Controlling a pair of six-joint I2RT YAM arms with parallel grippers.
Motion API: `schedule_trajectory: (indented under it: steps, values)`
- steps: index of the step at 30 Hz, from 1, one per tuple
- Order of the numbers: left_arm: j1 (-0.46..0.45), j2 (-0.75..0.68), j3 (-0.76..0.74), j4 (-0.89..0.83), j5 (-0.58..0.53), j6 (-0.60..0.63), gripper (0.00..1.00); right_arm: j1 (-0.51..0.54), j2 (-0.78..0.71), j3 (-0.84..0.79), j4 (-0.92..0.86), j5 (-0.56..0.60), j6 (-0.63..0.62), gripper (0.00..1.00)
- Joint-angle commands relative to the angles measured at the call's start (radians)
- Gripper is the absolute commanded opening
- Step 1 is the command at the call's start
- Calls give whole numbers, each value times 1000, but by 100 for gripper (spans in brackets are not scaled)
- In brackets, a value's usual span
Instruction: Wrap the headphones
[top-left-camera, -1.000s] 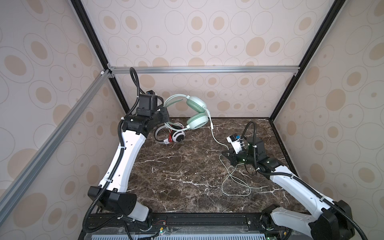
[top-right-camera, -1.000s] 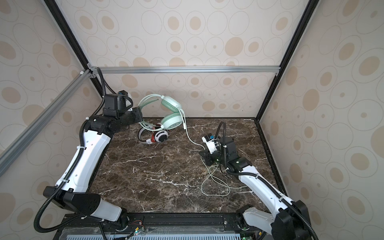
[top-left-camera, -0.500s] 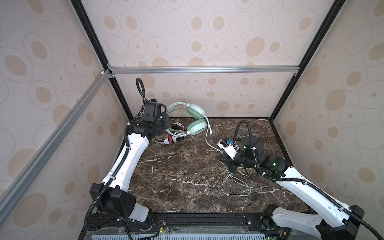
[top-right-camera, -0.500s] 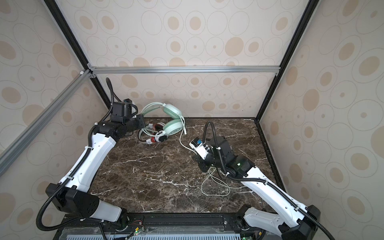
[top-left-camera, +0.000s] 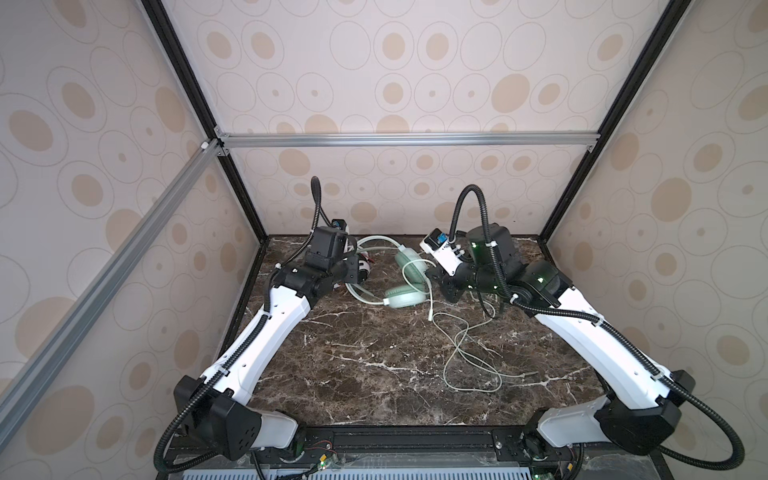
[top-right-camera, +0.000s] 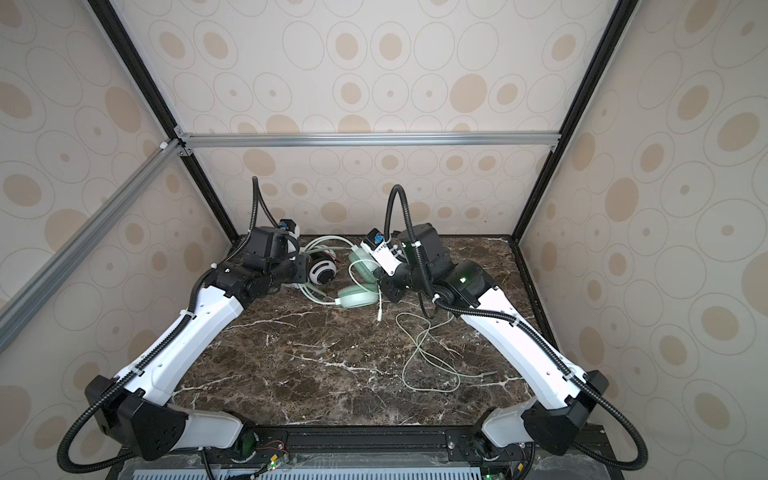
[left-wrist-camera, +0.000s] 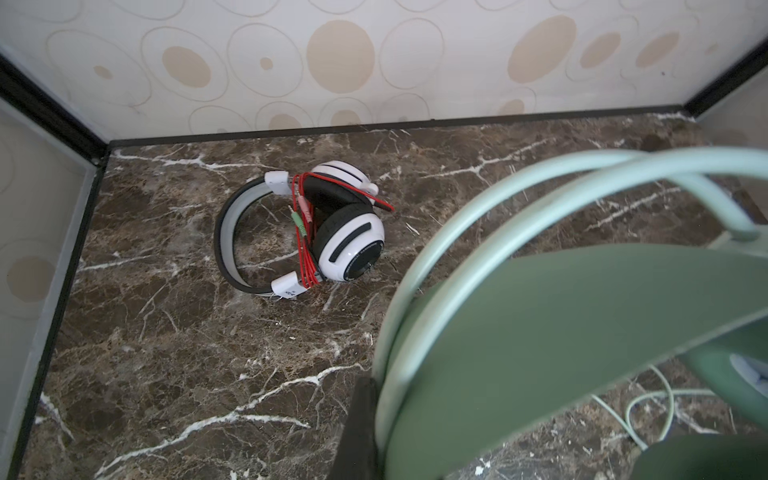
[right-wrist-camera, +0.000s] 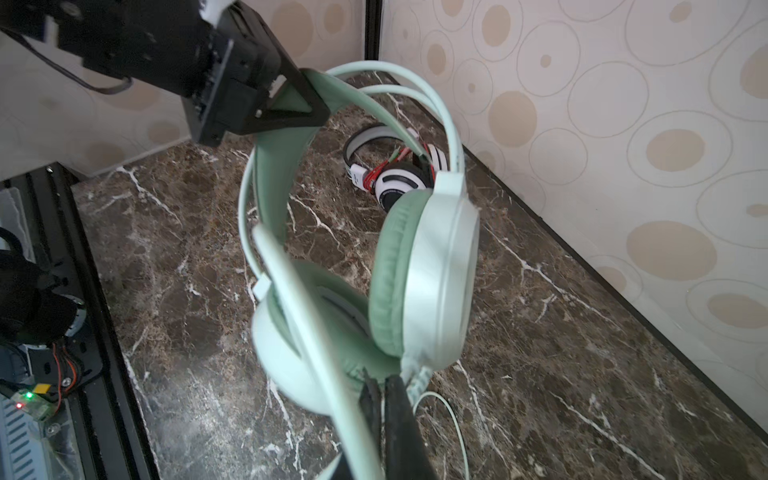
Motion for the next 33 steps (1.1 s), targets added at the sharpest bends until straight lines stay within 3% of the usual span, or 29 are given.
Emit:
schedule_trajectory:
  steps: [1,5,11,20,33]
  values:
    - [-29,-69,-17,71,56,83,0,6,61,76,-89,100,-34,0]
    - [-54,-108,-70,65,102,134,0,4,130,151,-139,180,-25,0]
    - [-65,-169,-144,96,159,144,0,-24,173,195,-173,206,24,3]
    - [-65,-202,-195,160,320,124,0,-62,193,195,-176,127,45,19]
    - [-66,-200,-182,187,433,108,0,-149,178,117,-134,-16,128,39]
